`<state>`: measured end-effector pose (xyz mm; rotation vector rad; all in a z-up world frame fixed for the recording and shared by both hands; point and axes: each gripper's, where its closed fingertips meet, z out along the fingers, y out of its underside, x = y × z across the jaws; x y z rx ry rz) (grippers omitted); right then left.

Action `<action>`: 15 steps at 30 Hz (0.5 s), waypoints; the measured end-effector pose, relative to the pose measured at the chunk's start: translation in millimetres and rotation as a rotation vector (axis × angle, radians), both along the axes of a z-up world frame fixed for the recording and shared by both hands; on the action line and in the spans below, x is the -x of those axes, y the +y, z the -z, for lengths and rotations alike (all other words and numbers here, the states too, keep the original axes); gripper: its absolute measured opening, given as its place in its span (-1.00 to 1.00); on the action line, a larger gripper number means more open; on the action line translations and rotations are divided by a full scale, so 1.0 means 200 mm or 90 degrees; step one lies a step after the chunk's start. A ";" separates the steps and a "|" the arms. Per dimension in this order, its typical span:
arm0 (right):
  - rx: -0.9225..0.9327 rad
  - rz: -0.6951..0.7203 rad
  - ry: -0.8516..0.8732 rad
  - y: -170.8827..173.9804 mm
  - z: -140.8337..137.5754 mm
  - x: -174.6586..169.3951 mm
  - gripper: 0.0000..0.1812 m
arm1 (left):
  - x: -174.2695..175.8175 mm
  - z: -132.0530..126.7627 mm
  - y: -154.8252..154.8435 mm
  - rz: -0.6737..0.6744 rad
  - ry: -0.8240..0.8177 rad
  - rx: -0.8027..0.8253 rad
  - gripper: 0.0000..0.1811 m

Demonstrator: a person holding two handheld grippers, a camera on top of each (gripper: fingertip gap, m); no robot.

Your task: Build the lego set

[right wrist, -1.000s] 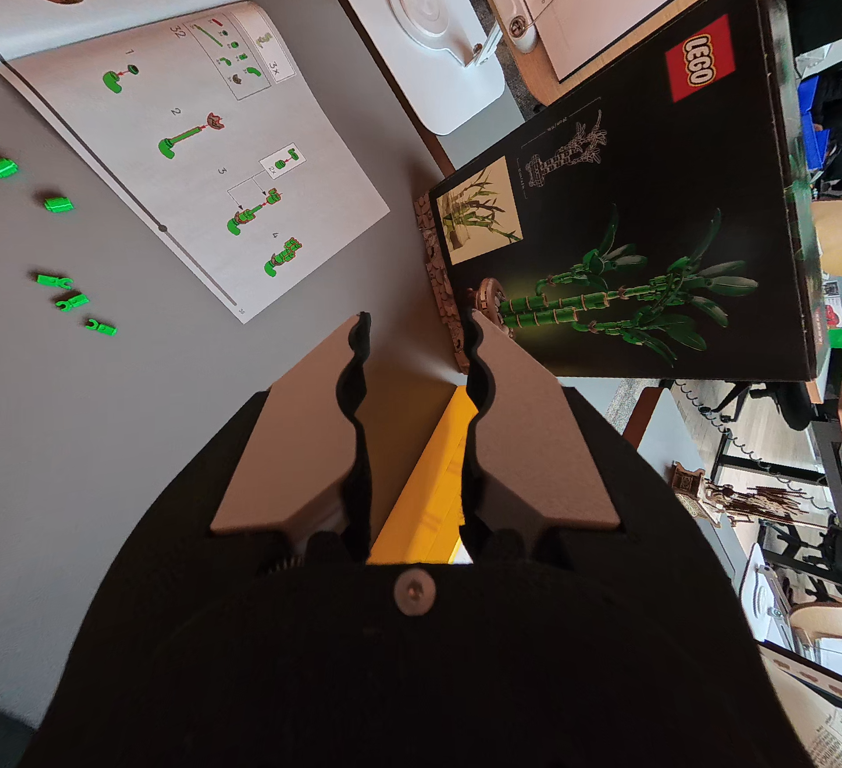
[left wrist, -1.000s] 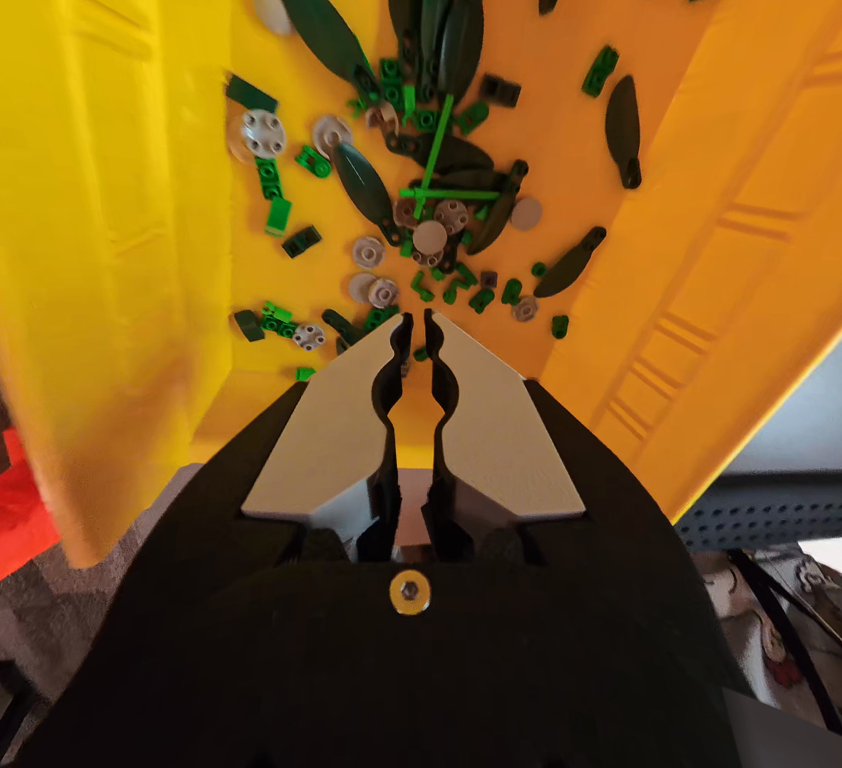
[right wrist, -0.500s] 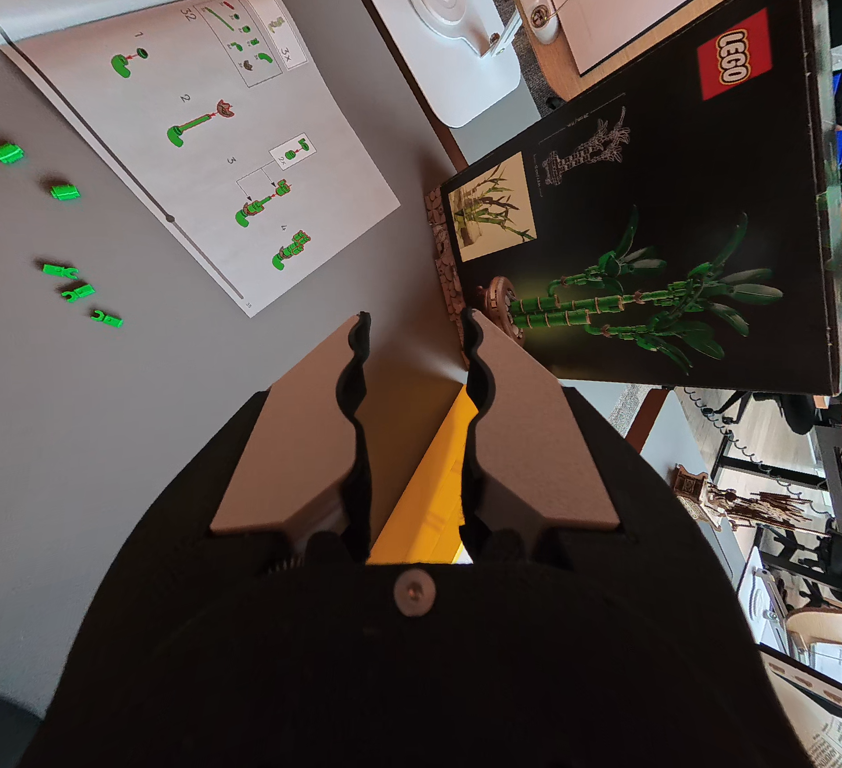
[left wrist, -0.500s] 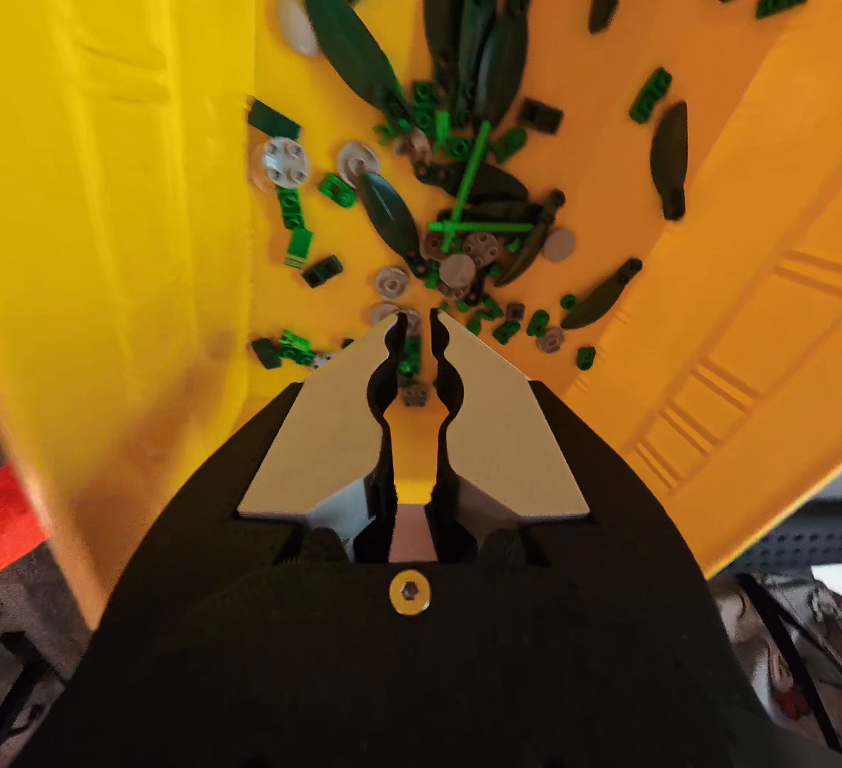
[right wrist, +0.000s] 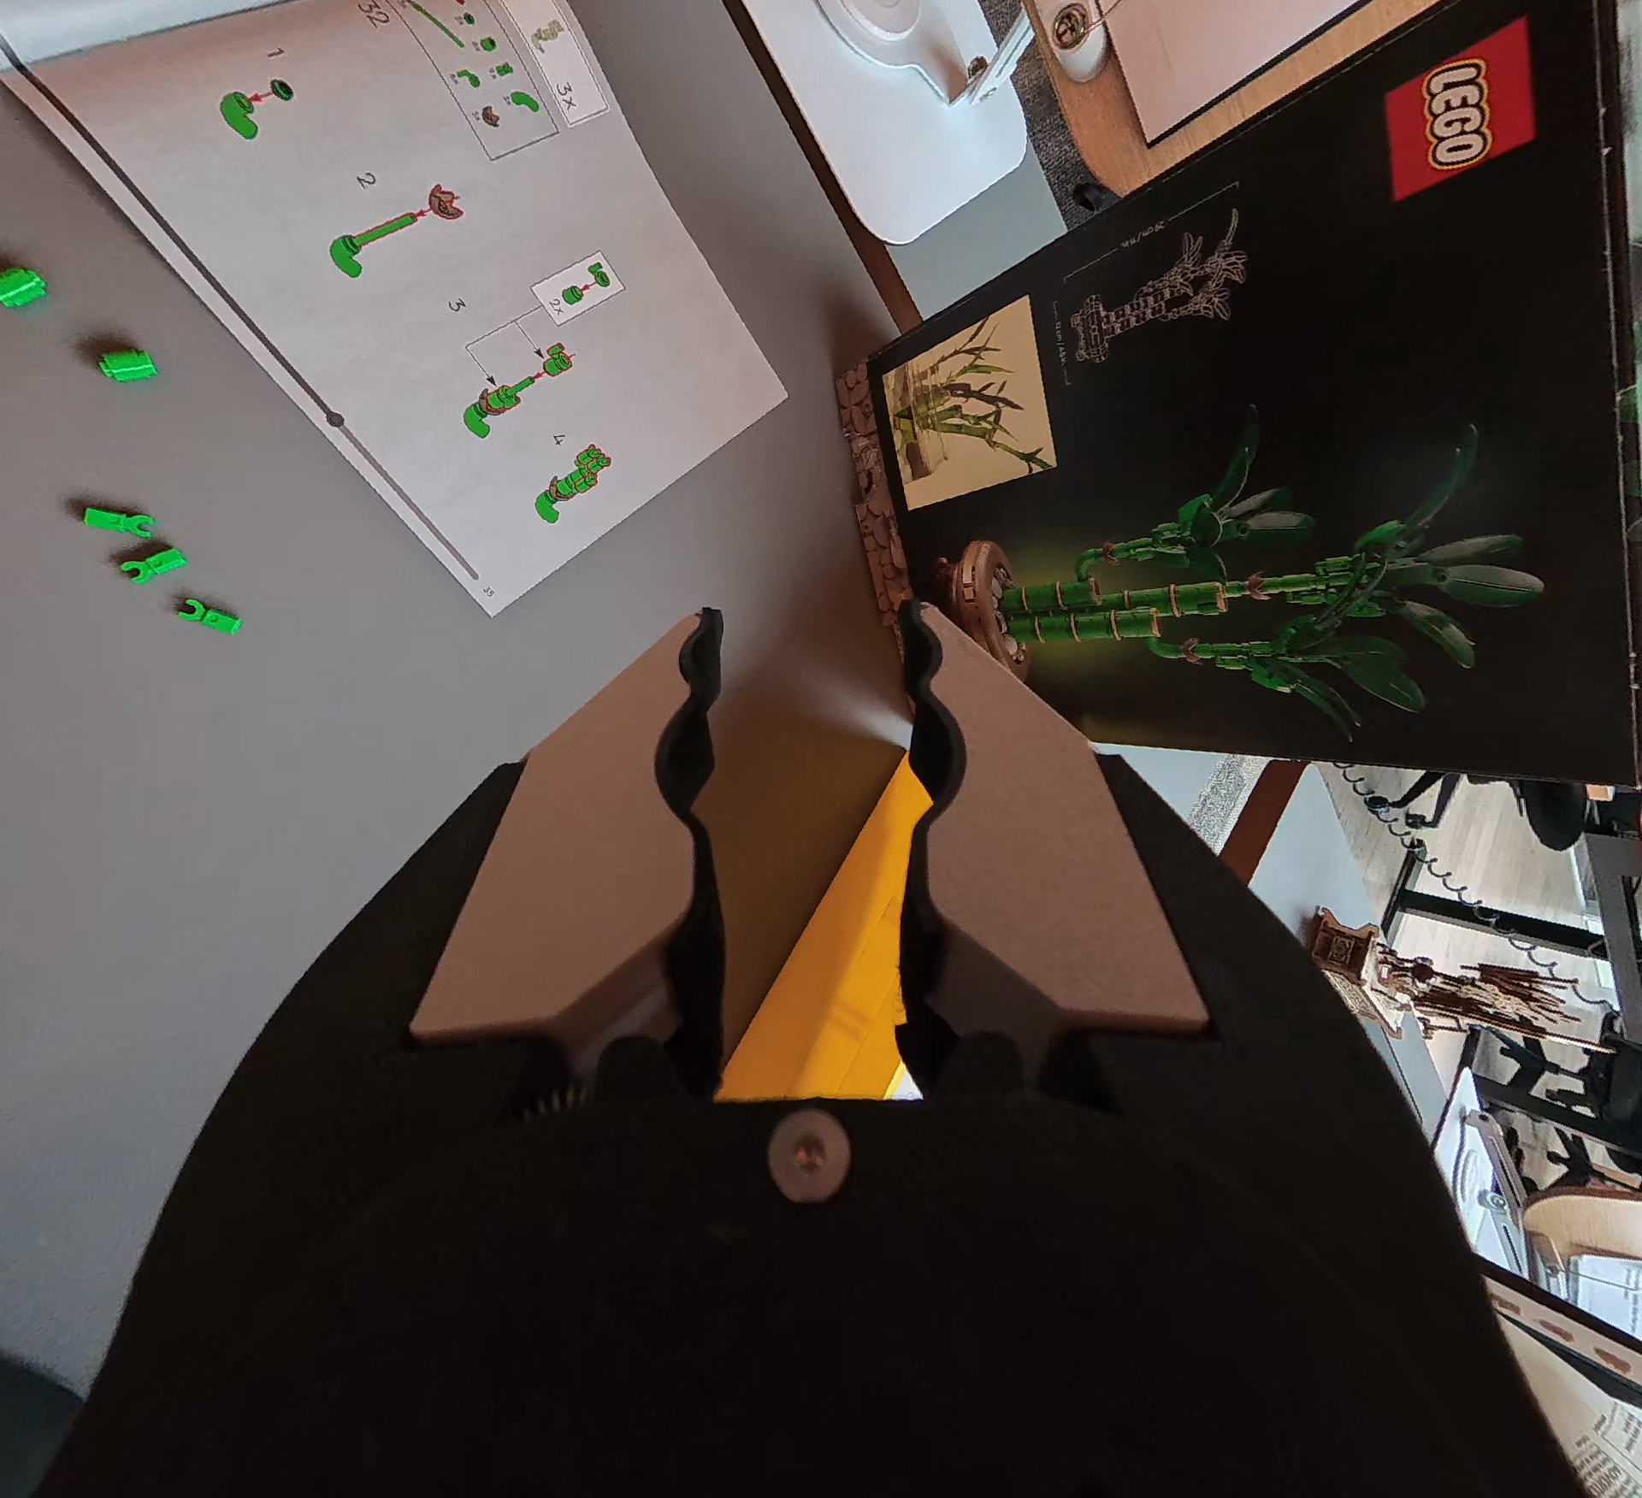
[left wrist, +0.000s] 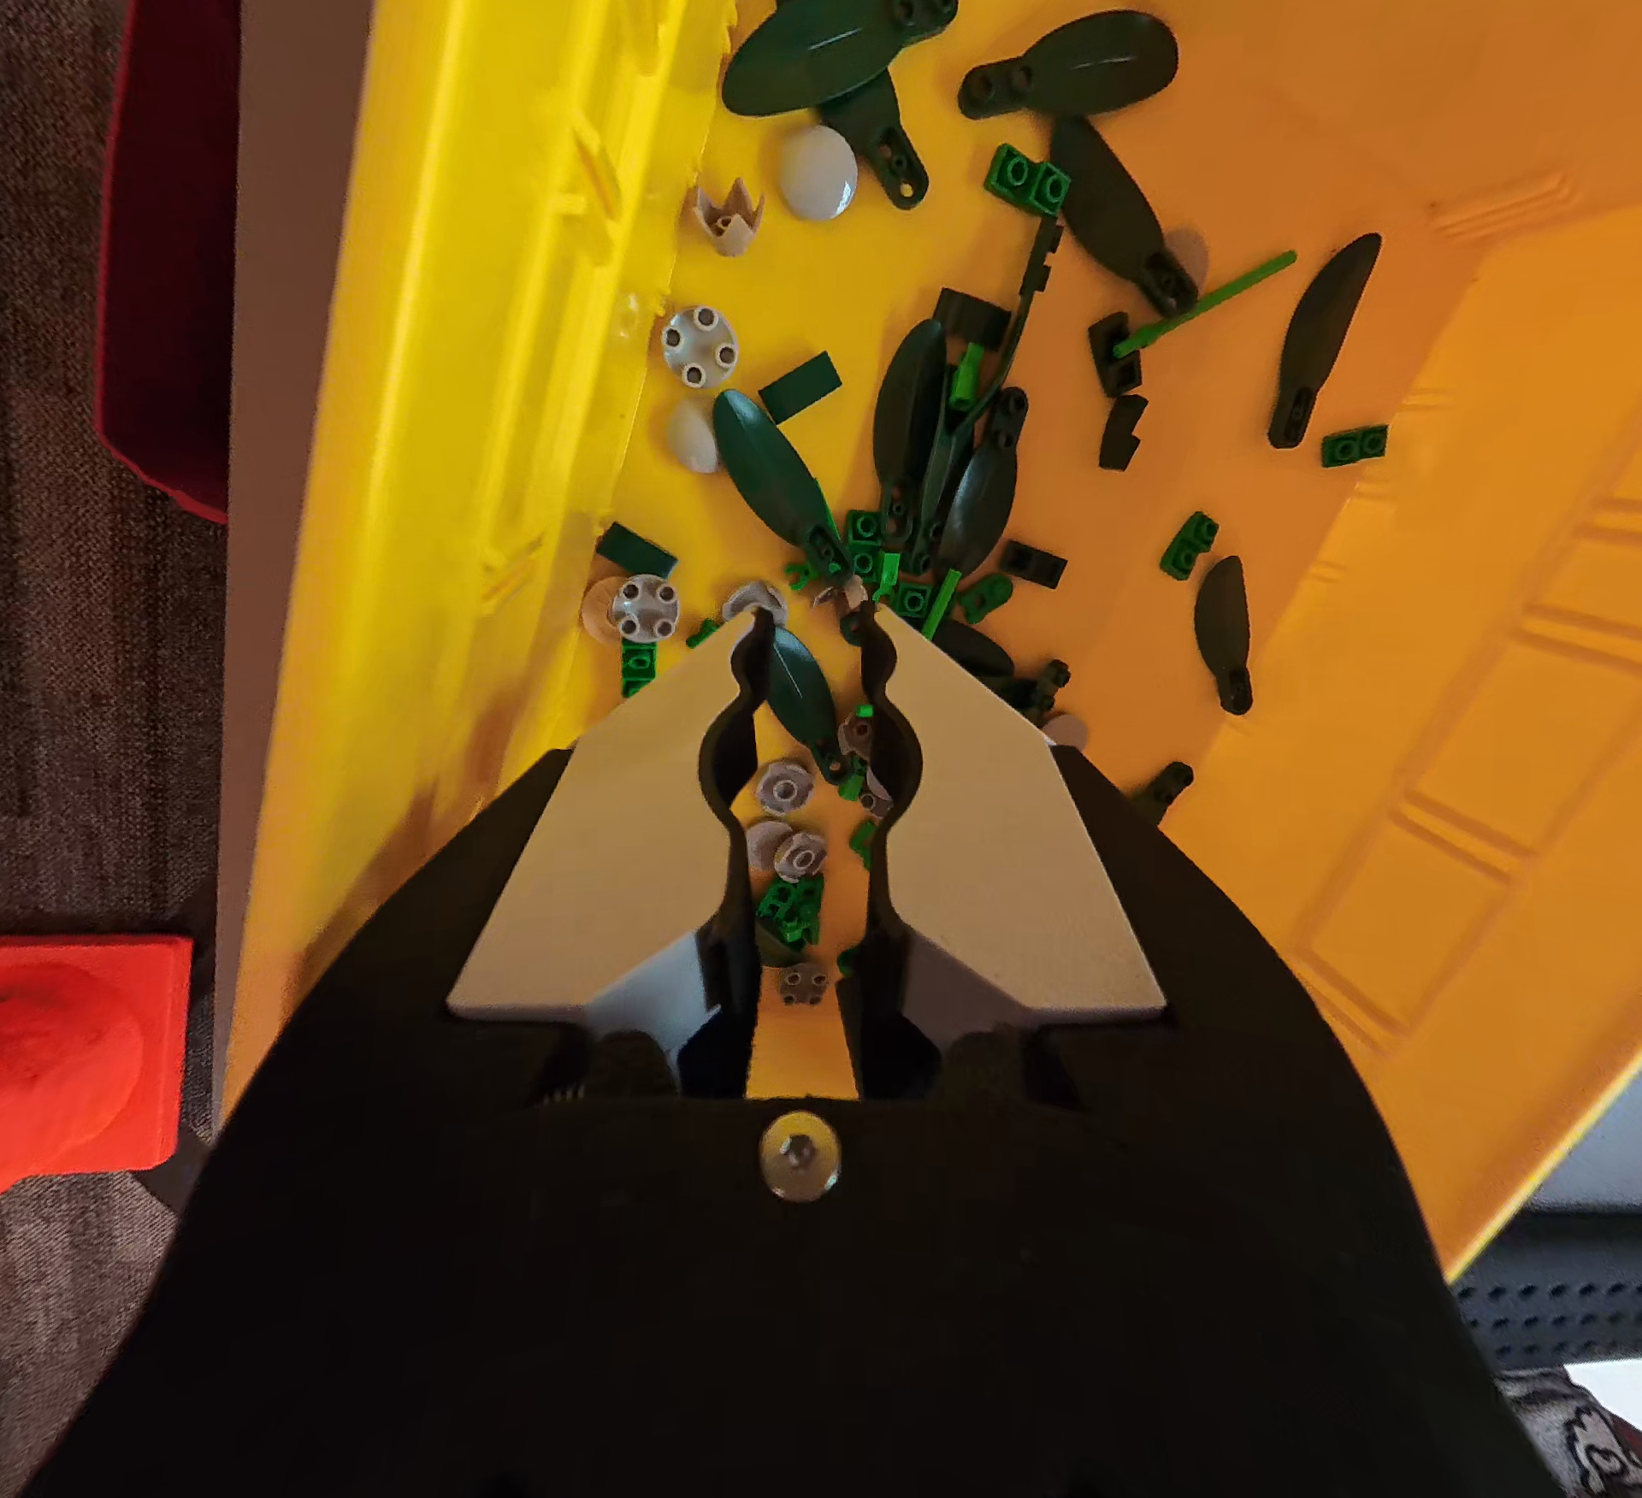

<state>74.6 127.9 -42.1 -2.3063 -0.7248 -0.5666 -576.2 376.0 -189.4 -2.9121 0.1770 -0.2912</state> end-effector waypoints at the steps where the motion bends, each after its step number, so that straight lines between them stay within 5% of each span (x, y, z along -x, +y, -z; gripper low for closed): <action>1: 0.000 0.000 0.000 0.00 0.00 0.00 -0.56 | 0.00 0.01 0.00 0.003 0.001 0.005 -0.76; 15: 0.004 -0.002 -0.001 0.00 0.00 0.00 -0.56 | -0.02 0.05 -0.01 0.032 0.035 0.026 -0.88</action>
